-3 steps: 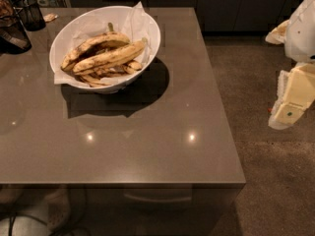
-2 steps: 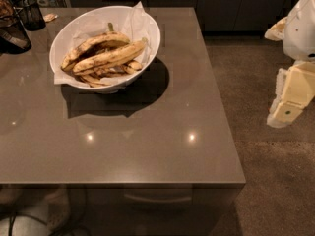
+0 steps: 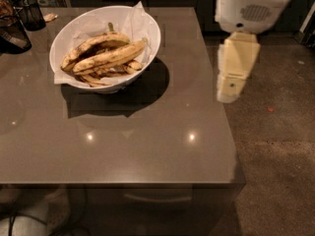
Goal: Pick banana from white bowl
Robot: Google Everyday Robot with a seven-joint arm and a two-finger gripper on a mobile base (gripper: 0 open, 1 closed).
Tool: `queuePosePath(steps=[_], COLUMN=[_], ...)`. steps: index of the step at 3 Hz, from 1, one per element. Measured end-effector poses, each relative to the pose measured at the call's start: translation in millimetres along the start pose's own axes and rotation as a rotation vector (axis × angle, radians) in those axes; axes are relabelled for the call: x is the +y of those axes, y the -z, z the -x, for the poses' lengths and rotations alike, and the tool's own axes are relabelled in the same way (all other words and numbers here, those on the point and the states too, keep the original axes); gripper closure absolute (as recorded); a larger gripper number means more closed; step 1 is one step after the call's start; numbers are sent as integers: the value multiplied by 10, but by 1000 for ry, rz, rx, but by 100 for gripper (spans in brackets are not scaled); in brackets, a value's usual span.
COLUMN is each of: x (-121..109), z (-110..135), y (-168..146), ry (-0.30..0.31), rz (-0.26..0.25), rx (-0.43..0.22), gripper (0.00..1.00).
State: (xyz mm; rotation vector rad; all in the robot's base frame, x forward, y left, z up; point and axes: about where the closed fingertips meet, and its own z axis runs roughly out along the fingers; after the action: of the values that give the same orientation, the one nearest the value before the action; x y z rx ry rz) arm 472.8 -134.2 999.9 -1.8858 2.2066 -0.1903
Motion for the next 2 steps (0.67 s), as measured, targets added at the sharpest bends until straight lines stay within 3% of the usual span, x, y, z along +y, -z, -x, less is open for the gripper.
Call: queuePosePath(steps=[1,2], x=[-141,-207], z=[530,657], y=[-45,-21], ry=[74,89], rz=[-27,-61], rx=[30,4], gripper=[0,0])
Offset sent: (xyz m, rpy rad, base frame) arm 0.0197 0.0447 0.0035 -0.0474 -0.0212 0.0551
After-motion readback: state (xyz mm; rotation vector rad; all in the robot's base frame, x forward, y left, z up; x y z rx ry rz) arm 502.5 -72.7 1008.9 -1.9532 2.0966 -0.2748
